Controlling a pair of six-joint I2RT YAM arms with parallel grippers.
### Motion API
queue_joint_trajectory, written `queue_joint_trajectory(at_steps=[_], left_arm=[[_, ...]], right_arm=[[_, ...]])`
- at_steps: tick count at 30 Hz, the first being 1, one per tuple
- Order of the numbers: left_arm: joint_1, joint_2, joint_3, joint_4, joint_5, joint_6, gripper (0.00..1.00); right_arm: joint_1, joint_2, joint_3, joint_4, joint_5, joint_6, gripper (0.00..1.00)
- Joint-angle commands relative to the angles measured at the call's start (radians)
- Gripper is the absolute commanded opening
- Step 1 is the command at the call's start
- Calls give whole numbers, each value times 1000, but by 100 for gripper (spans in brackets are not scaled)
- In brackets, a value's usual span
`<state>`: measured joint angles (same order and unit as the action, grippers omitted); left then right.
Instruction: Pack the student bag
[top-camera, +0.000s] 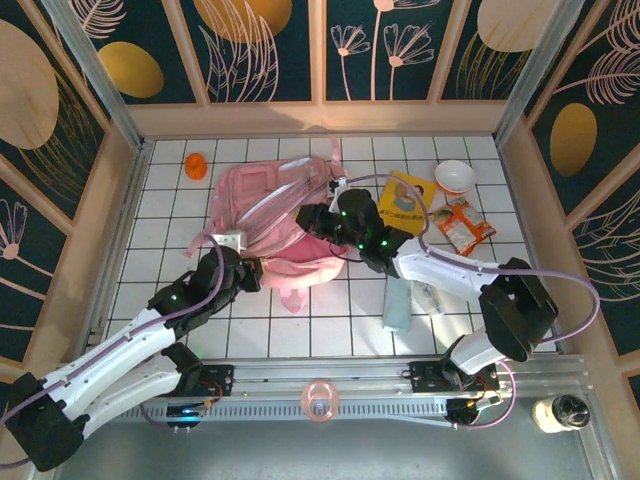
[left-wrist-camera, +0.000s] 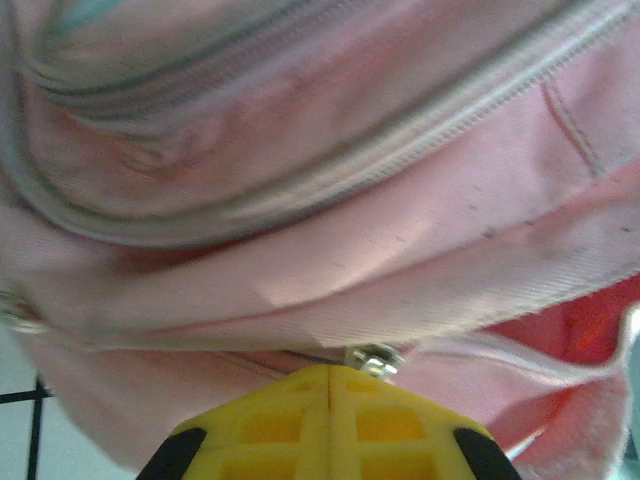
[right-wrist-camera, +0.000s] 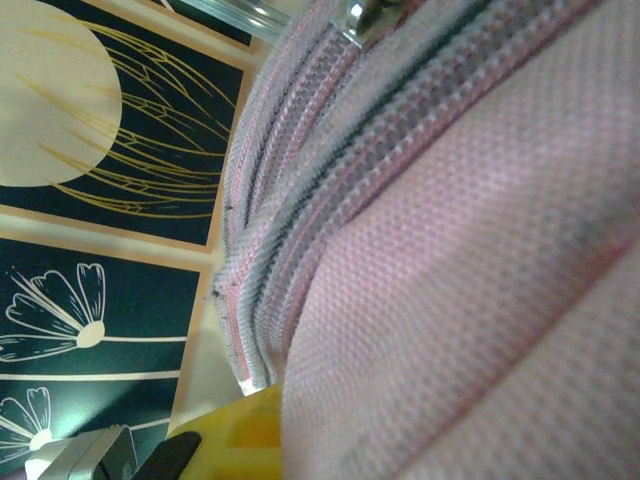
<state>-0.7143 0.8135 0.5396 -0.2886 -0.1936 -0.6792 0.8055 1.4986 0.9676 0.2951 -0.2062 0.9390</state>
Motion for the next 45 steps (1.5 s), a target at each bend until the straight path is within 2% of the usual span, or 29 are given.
queue_joint_trajectory(at_steps=[1, 5, 7, 9, 11, 12, 15, 19, 24, 32, 37, 39, 43, 45], left_arm=[[6, -3, -20, -13, -79, 8, 0], [25, 2, -18, -38, -147, 53, 0], [39, -7, -14, -12, -97, 67, 0], [42, -18, -20, 52, 15, 74, 2], [41, -32, -27, 123, 135, 46, 21], [42, -45, -32, 153, 183, 17, 28], [40, -80, -45, 189, 256, -70, 40], [39, -89, -62, 139, 271, -96, 46], [39, -31, -79, 107, 265, -40, 49], [39, 51, -82, 177, 209, -23, 45], [39, 81, -92, 227, 156, -53, 34], [40, 94, -79, 221, 141, -58, 25], [39, 94, -60, 215, 159, -65, 14], [39, 86, -60, 216, 172, -98, 12]], right_arm=[[-22, -40, 59, 53, -133, -56, 0], [-41, -40, 65, 54, -226, -71, 0], [-46, -44, 75, 40, -231, -81, 0], [-46, -40, 83, 26, -219, -80, 0], [-47, -35, 81, 30, -201, -67, 0], [-46, -34, 79, 30, -185, -57, 0], [-48, -33, 75, 34, -129, -25, 0], [-40, -25, 74, 68, -95, 9, 0], [-31, -15, 82, 95, -72, 30, 0], [-17, -7, 106, 98, -63, 29, 0], [5, 8, 126, 86, -58, 31, 0], [9, 14, 132, 77, -56, 31, 0], [8, 20, 143, 19, -41, 5, 0], [9, 20, 149, -20, -30, -17, 0]])
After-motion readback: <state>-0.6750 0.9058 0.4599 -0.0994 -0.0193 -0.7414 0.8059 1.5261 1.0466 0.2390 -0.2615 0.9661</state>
